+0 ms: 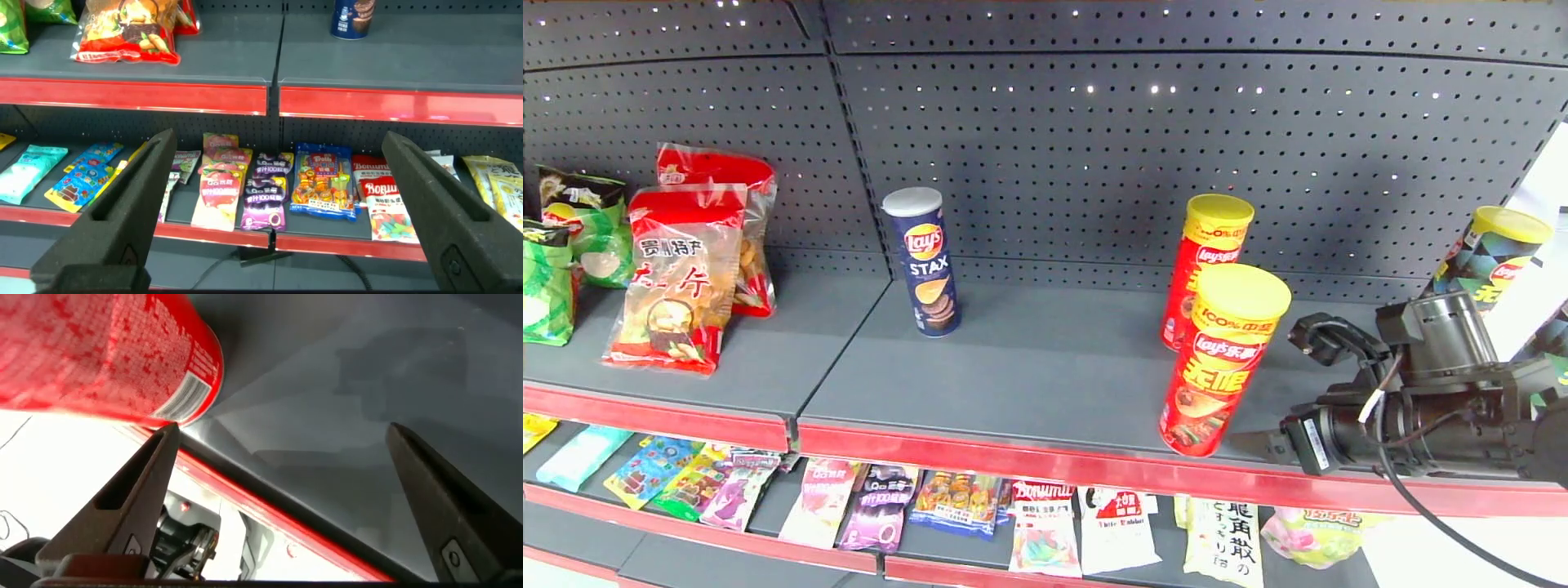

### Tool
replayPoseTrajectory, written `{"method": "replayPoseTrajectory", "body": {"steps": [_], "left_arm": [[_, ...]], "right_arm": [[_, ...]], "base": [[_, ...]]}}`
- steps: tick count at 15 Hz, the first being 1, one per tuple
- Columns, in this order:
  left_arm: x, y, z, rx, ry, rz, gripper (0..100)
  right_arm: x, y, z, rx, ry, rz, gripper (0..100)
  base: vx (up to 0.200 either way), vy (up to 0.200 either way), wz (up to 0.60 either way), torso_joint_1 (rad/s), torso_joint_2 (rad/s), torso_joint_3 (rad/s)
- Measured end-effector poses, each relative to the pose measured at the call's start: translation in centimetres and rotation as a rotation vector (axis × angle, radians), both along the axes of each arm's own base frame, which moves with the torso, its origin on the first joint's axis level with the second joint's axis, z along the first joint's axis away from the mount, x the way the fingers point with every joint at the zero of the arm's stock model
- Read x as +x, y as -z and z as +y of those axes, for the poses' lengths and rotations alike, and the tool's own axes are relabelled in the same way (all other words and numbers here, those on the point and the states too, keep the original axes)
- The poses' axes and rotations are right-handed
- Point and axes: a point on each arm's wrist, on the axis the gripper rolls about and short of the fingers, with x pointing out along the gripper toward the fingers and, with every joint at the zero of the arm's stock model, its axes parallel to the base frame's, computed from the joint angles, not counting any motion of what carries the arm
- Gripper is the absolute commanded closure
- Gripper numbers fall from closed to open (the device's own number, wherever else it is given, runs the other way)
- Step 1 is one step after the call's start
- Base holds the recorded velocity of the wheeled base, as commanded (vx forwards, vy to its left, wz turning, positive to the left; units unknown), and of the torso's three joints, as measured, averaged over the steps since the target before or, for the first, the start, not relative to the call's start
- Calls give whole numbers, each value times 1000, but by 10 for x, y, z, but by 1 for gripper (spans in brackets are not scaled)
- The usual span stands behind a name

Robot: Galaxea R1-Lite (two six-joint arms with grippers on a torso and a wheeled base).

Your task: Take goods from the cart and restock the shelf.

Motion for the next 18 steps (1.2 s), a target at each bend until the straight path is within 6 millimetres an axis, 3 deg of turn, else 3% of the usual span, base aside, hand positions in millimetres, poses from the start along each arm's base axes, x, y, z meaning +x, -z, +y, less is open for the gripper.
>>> {"method": "replayPoseTrajectory", "body": {"steps": [3,9,12,15,18], "left_arm": [[0,0,0,0,0,1,0],[0,0,0,0,0,0,0],[0,0,0,0,0,0,0],[0,0,0,0,0,0,0],[0,0,0,0,0,0,0]], "right_arm": [[-13,-13,-7,21,25,-47,0],[-71,-46,-34,68,82,-228,0],[-106,-50,-45,84,104,-311,0],[-128,-55,-46,110,83,-385,0],[-149,-45,-49,123,40,-410,0]], "base": [[0,0,0,0,0,0],[0,0,0,0,0,0],[0,0,0,0,0,0],[0,0,0,0,0,0],[0,0,0,0,0,0]]}}
